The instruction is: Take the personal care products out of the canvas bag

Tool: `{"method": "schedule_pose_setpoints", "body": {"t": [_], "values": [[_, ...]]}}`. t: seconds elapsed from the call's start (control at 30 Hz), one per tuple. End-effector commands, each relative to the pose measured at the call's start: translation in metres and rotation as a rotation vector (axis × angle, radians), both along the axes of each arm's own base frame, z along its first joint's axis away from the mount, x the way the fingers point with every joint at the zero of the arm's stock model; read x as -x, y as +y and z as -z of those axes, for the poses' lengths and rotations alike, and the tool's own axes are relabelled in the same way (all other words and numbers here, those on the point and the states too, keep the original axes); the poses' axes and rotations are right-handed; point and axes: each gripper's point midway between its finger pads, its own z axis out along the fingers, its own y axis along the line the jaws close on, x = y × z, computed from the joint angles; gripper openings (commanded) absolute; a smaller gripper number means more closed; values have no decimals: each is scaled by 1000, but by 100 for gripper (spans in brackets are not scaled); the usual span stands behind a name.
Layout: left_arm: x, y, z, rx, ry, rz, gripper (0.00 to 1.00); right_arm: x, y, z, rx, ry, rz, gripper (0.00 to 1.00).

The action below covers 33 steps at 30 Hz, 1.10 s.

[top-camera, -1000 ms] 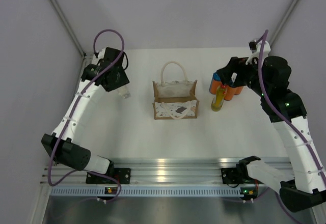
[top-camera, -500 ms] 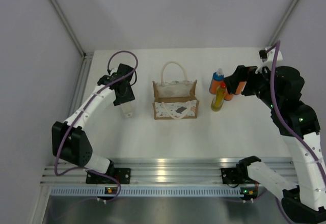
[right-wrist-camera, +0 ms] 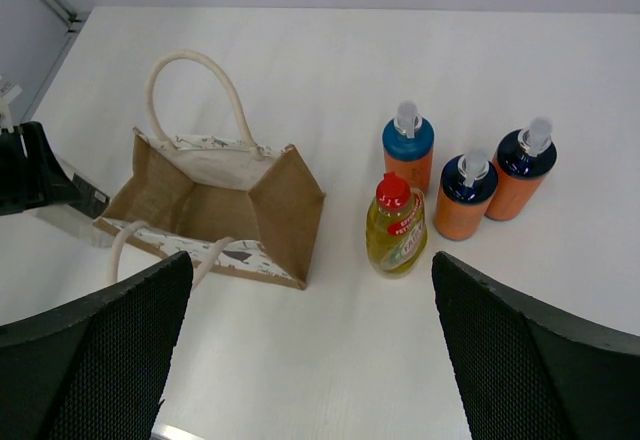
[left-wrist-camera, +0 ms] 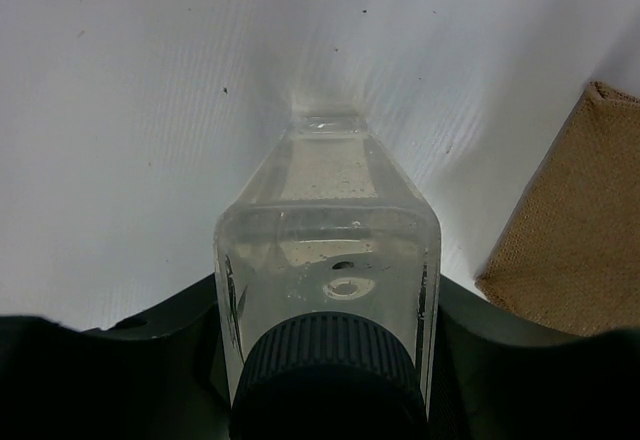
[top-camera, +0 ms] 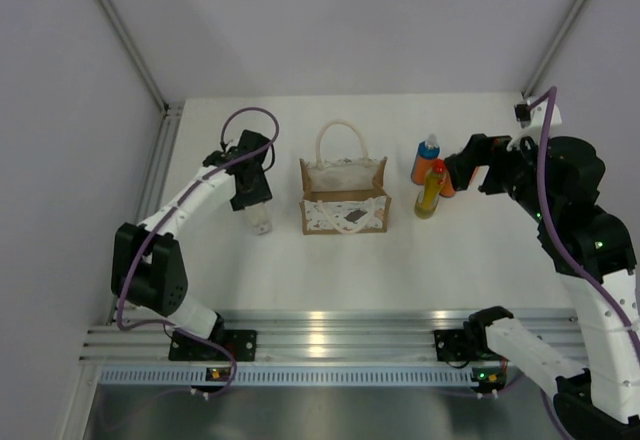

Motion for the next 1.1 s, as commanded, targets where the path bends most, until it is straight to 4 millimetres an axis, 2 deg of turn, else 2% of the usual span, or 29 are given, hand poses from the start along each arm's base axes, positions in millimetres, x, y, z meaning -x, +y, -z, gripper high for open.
{"method": "schedule_pose_setpoints", "body": {"t": [0.0, 0.03, 0.07, 0.2, 0.27, 0.5, 0.57, 0.87, 1.0, 1.07], "values": [[-22, -7, -18, 41, -115, -14, 41, 7, -2, -9, 0, -15, 3, 99], [-22, -7, -18, 42, -115, -13, 46, 7, -3, -9, 0, -15, 4, 100], [-23, -7, -19, 42, -116, -13, 57, 7, -2, -10, -3, -16, 2, 99], [-24, -10, -20, 51, -112, 0, 89, 8, -2, -11, -4, -20, 3, 99], [-26, -11, -26, 59, -129, 1, 96, 7, -2, -11, -2, -19, 3, 99], [-25, -13, -63, 76, -190, 45, 98, 7, -3, -12, 5, -23, 2, 99], [-24, -9, -81, 63, -220, 47, 98, 6, -8, -11, 19, -24, 27, 100], [7, 21, -142, -36, -305, 83, 98, 5, -19, 0, 49, -8, 82, 100], [26, 42, -159, -110, -330, 62, 98, 7, -28, 5, 69, -6, 125, 99], [35, 50, -161, -135, -325, 55, 98, 8, -29, 9, 77, -1, 128, 100]]}}
